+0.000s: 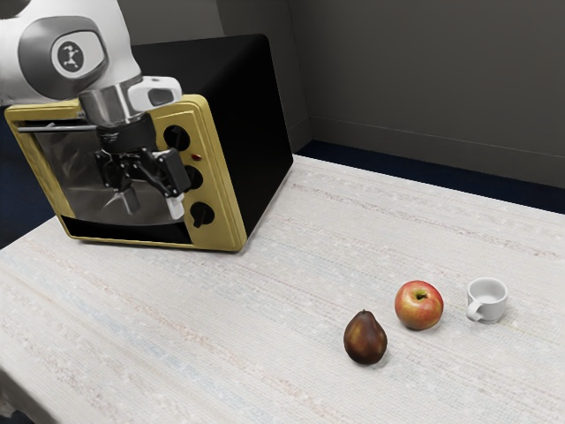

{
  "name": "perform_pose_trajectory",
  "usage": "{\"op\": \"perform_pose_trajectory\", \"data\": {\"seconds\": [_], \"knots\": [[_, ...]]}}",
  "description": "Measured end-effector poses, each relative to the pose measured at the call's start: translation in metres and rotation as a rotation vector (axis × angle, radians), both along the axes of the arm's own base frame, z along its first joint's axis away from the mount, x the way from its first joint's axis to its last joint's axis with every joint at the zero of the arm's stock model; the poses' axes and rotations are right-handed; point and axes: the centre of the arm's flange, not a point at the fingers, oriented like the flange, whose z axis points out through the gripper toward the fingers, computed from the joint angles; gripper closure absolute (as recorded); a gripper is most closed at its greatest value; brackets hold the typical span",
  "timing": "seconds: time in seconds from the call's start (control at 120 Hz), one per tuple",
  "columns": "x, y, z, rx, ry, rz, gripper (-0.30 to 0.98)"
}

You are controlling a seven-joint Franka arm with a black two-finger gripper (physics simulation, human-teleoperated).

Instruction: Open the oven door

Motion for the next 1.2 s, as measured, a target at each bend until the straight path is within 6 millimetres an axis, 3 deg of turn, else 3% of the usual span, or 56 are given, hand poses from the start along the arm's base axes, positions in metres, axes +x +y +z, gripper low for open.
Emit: {"op": "perform_pose_trajectory", "data": {"seconds": [0.142,0.158,0.192,0.25,0.292,0.333,0.417,0.517,0.6,0.667,0.842,0.967,1.2], "knots": [[0.002,-0.005,0.002,0.007,-0.007,-0.025,0.0],[-0.001,-0.004,0.013,0.016,-0.028,-0.026,0.0],[-0.016,-0.004,0.057,0.053,-0.112,-0.034,0.0],[-0.062,-0.007,0.134,0.152,-0.246,-0.1,0.0],[-0.08,-0.005,0.155,0.204,-0.269,-0.165,0.0],[-0.097,0.029,0.162,0.232,-0.266,-0.172,0.0],[-0.095,0.1,0.137,0.244,-0.223,-0.225,0.0],[-0.093,0.141,0.096,0.259,-0.161,-0.341,0.0],[-0.091,0.135,0.06,0.312,-0.101,-0.469,0.0],[-0.083,0.134,0.047,0.357,-0.1,-0.567,0.0],[-0.065,0.145,0.042,0.446,-0.135,-0.768,0.0],[-0.053,0.164,0.03,0.454,-0.171,-0.863,0.0],[-0.054,0.196,0.034,0.393,-0.385,-0.959,0.0]]}}
